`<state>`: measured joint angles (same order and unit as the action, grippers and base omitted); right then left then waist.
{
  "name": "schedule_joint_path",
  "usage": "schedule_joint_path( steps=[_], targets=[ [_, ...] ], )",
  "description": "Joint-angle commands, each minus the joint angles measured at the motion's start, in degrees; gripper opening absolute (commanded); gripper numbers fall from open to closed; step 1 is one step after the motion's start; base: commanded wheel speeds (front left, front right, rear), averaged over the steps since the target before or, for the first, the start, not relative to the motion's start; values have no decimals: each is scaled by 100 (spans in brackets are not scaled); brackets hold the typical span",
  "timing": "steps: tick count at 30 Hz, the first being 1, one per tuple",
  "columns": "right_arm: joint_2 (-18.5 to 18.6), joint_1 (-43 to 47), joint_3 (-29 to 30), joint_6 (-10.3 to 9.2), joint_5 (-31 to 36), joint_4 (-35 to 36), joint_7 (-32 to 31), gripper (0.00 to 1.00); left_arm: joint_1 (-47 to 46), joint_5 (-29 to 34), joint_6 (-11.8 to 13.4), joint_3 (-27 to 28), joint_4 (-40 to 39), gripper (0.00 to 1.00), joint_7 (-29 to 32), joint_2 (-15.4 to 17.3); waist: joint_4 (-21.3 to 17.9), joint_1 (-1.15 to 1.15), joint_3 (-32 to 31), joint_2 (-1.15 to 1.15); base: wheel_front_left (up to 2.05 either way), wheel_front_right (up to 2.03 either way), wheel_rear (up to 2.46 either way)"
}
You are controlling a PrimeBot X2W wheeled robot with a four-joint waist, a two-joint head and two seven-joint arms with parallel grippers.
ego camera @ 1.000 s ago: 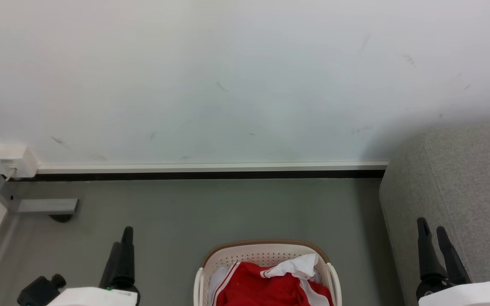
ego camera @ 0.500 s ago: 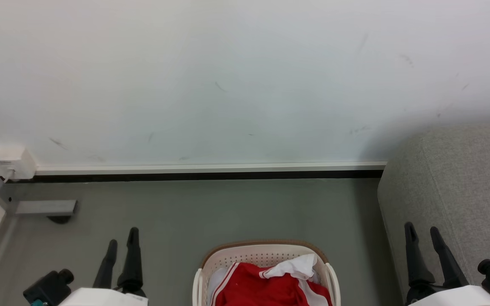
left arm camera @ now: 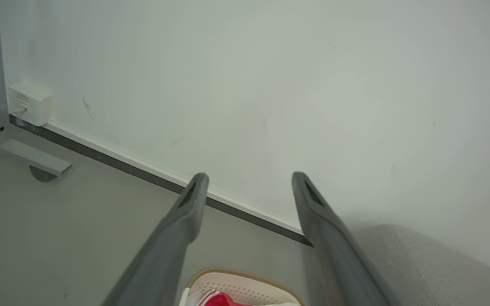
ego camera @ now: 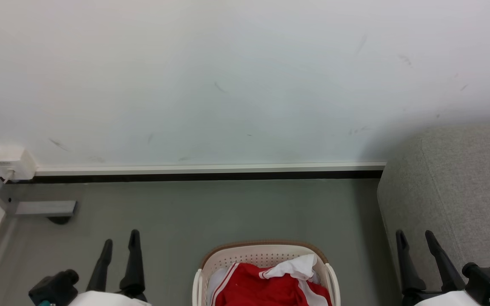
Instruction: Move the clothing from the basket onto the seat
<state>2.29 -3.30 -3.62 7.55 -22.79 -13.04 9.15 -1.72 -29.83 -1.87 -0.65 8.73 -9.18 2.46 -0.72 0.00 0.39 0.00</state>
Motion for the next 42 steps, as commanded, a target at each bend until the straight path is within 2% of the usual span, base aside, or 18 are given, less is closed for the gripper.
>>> schedule_joint_path(
  steps=[1,21,36,42],
  targets=[
    [62,-8,-19,-7,177,9,61,100,25,141,30,4,-63,100,-58,46,1,0,2,0,0,0,0],
    [72,85,-117,-9,1024,-173,321,100,174,1368,24,132,22,100,-319,55,-38,0,-8,0,0,0,0],
    [77,126,96,-11,1311,-317,483,100,296,2062,-31,121,109,100,-485,60,-88,0,-44,0,0,0,0],
    [73,189,147,-11,1218,-424,550,100,326,2253,-30,127,150,100,-545,61,-107,0,-68,0,0,0,0]
  ],
)
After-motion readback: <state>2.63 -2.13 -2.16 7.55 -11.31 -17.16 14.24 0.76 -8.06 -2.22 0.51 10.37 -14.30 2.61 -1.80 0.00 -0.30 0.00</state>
